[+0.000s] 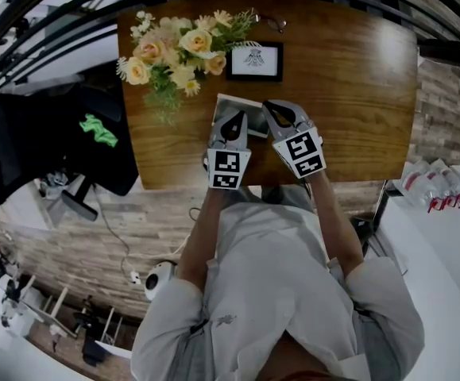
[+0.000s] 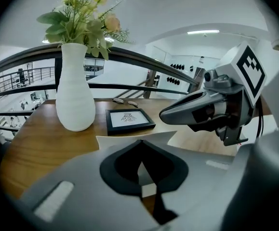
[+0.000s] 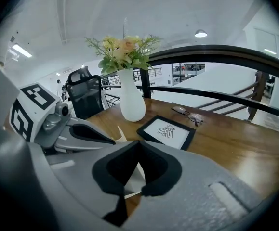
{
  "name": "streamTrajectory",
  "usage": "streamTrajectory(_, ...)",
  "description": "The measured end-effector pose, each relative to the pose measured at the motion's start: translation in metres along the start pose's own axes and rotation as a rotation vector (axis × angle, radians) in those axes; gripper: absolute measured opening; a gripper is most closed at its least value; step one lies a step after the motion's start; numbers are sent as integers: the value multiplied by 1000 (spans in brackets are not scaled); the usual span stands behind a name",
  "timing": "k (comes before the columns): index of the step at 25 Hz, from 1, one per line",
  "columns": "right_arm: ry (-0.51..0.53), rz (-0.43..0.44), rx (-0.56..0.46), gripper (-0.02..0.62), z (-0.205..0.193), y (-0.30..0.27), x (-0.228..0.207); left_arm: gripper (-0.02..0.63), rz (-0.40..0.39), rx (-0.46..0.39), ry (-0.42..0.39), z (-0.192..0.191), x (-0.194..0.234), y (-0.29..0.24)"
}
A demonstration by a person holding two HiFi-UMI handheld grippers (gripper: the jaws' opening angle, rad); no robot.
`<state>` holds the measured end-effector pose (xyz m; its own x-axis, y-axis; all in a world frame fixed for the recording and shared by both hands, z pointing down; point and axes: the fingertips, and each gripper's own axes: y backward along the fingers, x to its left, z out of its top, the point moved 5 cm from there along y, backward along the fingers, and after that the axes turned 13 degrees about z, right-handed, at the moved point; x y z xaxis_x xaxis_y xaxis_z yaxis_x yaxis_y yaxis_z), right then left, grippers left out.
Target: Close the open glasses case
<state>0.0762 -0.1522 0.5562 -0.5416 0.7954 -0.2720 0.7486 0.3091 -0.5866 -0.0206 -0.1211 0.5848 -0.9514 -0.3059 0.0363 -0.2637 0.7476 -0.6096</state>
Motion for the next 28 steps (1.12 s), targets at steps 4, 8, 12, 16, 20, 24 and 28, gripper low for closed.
streamTrajectory(4,-6,5,17,3,-4,-7,-4,18,-6,11,0,-2,-1,-6)
streamTrajectory(8,-14,6,19,3,-8,-12,-8,18,-9,22,-1,-4,-3,-11)
streamTrajectory(12,-28,7,33,3,-7,-16,-10,19,-18,30,-2,-6,-6,-15)
streamTrajectory(16,-32,9,51,3,-15,-22,-12,18,-26,36,-2,-8,-8,-20)
streamTrajectory(20,-43,14,60,3,-14,-23,-11,19,-33,35,-4,-8,-10,-22)
streamTrajectory(24,-39,22,59,3,-13,-25,-8,18,-37,28,-4,-6,-11,-22)
streamTrajectory(28,-44,20,65,3,-15,-24,-3,18,-44,22,6,-6,-11,-19)
